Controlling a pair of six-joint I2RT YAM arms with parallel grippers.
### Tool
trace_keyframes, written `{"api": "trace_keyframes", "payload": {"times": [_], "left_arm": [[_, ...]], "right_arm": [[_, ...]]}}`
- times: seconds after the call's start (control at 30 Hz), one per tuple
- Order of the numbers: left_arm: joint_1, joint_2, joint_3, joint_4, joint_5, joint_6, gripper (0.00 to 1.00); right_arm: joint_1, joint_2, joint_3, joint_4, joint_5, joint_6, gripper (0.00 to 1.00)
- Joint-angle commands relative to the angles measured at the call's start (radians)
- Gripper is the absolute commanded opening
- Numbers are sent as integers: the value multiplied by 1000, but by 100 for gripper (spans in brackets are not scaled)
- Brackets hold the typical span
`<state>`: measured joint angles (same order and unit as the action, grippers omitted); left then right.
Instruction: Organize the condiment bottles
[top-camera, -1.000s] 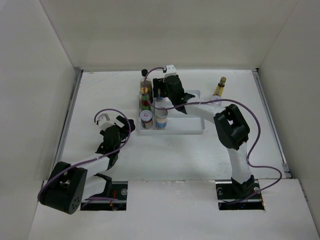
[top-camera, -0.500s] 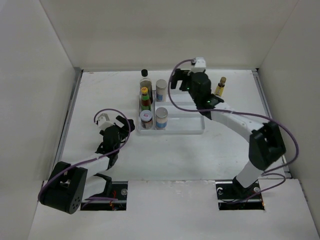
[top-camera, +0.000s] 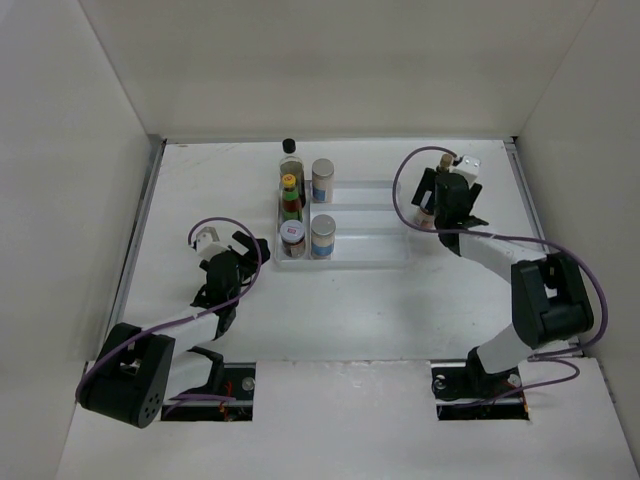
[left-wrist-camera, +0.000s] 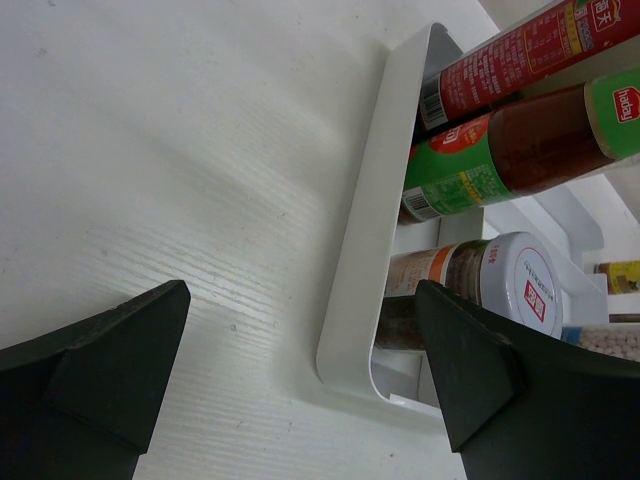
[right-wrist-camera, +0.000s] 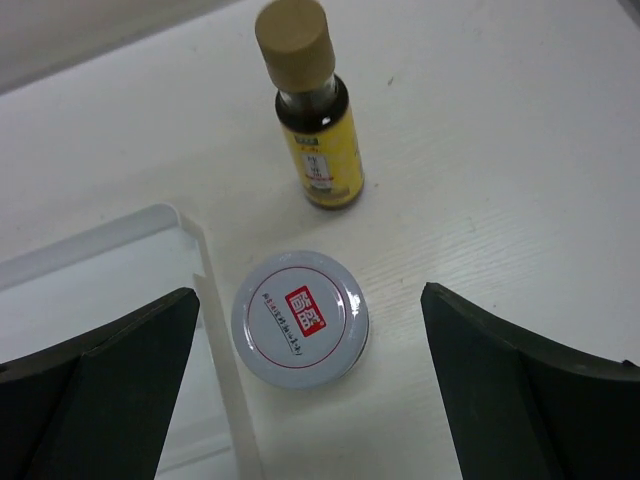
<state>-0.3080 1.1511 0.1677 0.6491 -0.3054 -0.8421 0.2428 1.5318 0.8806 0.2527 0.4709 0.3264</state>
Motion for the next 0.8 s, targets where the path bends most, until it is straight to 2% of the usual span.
{"api": "trace_keyframes", "payload": {"times": [0.0,0.1,0.17,0.2,0.33,0.43,0.6,0.77], "left_arm": [[2,-16,15,53,-3,-3,100],[11,-25,9,52,9,-5,100],[4,-27,10,53,0,-5,100],[4,-19,12,53,-1,-3,100],[11,-17,10,53,9,-6,100],[7,-2,16,53,9,-6,100],[2,2,19,55,6,-8,100],[4,-2,19,55,11,-8,100]], "right_arm": [[-6,37,27,16,-29,34,100],[-23,86,50,23,-69,56,100],[-30,114,63,22,-92,63,97],[-30,123,67,20,-95,65,91],[-29,125,63,37,-51,53,60],[2,53,25,126,58,-22,49],[106,-36,56,137,46,-67,49],[227,36,193,112,-92,-20,50]]}}
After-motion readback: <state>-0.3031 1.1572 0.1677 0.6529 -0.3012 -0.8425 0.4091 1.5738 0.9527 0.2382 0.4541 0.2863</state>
